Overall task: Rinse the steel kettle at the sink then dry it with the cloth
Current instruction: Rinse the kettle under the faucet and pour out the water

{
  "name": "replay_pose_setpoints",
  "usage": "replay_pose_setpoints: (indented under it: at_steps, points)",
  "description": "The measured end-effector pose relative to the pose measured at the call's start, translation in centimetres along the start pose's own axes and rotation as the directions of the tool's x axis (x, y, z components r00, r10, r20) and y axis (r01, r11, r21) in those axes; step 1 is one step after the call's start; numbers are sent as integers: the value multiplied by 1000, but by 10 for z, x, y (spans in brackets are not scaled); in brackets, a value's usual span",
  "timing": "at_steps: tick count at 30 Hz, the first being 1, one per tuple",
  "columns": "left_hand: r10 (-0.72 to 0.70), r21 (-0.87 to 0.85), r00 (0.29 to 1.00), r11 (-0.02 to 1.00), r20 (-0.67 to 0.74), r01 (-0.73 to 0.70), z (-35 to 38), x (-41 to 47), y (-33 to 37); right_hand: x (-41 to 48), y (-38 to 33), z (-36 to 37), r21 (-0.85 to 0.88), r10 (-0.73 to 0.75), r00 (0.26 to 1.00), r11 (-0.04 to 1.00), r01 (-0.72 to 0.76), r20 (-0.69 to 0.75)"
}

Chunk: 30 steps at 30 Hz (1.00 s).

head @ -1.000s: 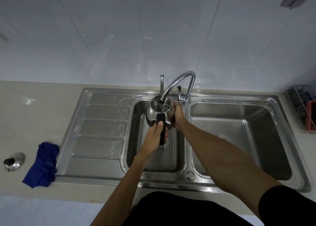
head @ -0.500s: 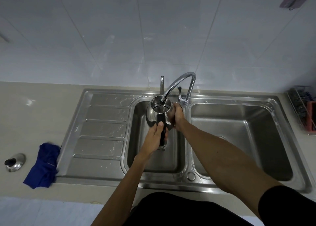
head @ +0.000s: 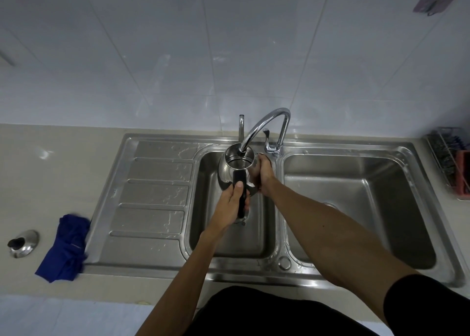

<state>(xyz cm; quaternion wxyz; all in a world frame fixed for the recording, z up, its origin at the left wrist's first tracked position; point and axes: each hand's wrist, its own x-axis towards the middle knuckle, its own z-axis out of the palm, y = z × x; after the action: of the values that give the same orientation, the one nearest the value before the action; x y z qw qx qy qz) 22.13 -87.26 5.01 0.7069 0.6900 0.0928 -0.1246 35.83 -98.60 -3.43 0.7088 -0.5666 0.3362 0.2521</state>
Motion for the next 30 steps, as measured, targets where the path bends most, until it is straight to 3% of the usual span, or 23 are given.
replay_pose_setpoints:
  at_steps: [30]
  points:
    - [2, -4, 1000, 1000, 3, -2, -3, -1, -3, -5, -2, 3, -4, 9, 999, 1000, -8, 31]
